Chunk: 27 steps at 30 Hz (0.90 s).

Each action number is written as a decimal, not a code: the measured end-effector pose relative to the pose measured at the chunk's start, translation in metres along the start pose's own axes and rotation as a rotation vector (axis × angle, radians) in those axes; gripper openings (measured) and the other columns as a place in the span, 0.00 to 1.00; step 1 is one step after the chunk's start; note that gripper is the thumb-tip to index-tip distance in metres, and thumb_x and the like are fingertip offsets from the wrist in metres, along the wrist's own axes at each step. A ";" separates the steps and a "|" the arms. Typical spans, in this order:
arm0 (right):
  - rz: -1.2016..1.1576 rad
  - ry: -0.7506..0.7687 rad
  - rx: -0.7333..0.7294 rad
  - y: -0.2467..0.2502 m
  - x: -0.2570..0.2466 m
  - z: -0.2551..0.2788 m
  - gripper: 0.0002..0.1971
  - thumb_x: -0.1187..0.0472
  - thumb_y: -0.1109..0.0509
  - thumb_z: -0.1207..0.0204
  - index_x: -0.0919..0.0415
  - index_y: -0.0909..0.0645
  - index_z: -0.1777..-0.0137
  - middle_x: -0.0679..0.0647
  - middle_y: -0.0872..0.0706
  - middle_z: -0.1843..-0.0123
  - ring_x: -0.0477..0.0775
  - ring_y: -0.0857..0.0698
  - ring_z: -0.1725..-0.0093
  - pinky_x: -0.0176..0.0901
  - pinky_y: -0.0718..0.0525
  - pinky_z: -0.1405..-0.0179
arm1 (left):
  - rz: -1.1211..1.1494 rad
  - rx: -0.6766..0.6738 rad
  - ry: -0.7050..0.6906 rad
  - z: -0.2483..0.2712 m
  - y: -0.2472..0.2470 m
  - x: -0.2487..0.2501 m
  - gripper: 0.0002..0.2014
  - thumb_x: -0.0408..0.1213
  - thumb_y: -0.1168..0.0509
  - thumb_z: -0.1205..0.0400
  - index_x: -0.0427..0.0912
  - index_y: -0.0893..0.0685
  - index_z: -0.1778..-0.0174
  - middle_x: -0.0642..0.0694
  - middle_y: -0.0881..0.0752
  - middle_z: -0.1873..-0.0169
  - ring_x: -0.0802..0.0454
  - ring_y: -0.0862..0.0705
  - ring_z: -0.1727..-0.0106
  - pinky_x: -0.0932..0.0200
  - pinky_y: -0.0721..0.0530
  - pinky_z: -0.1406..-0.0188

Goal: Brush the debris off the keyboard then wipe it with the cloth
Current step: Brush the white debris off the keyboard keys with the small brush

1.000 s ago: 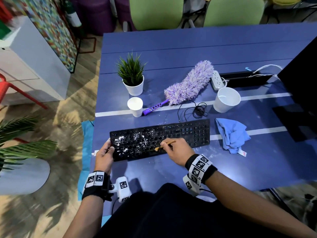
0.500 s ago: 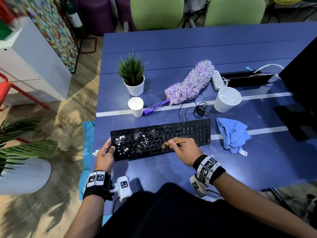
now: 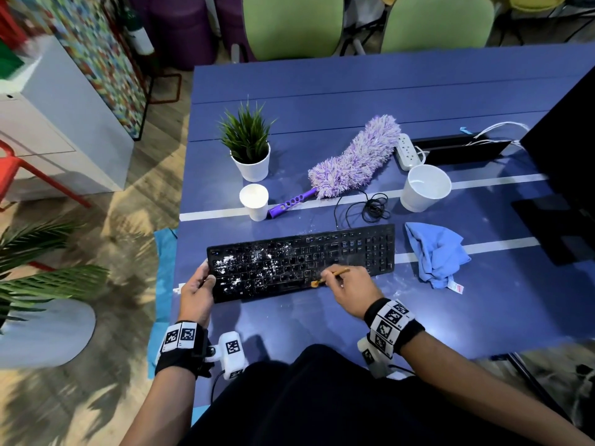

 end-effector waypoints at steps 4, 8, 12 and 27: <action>-0.138 -0.021 0.168 0.011 0.005 -0.004 0.15 0.50 0.40 0.15 0.54 0.13 0.48 0.50 0.09 0.57 0.48 0.13 0.58 0.40 0.15 0.53 | 0.003 0.007 0.005 -0.002 0.001 -0.002 0.23 0.17 0.47 0.15 0.42 0.21 0.30 0.55 0.10 0.47 0.47 0.21 0.35 0.37 0.31 0.21; -0.016 -0.030 0.059 0.008 0.009 -0.007 0.16 0.50 0.42 0.15 0.53 0.14 0.49 0.52 0.10 0.62 0.52 0.13 0.62 0.47 0.14 0.57 | -0.002 -0.006 0.000 -0.002 0.001 -0.002 0.24 0.16 0.48 0.15 0.42 0.21 0.30 0.59 0.09 0.49 0.47 0.21 0.35 0.37 0.31 0.21; -0.125 -0.017 0.147 0.010 0.005 -0.006 0.14 0.53 0.39 0.15 0.55 0.12 0.49 0.50 0.09 0.59 0.50 0.12 0.59 0.44 0.14 0.54 | 0.006 -0.002 -0.002 0.000 0.000 0.000 0.24 0.16 0.48 0.15 0.43 0.22 0.29 0.61 0.09 0.49 0.47 0.21 0.34 0.39 0.32 0.20; -0.081 0.014 0.041 -0.001 -0.001 -0.006 0.14 0.55 0.39 0.15 0.57 0.12 0.51 0.53 0.09 0.60 0.54 0.12 0.60 0.42 0.16 0.56 | 0.026 -0.019 -0.005 0.001 -0.002 0.003 0.23 0.16 0.48 0.15 0.42 0.23 0.30 0.65 0.09 0.51 0.46 0.22 0.34 0.39 0.32 0.21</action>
Point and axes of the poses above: each hand's wrist, its own z-axis away from the middle knuckle, its own y-axis out of the back of the hand, x = y × z, the point moved 1 cm from there along -z, towards the middle knuckle
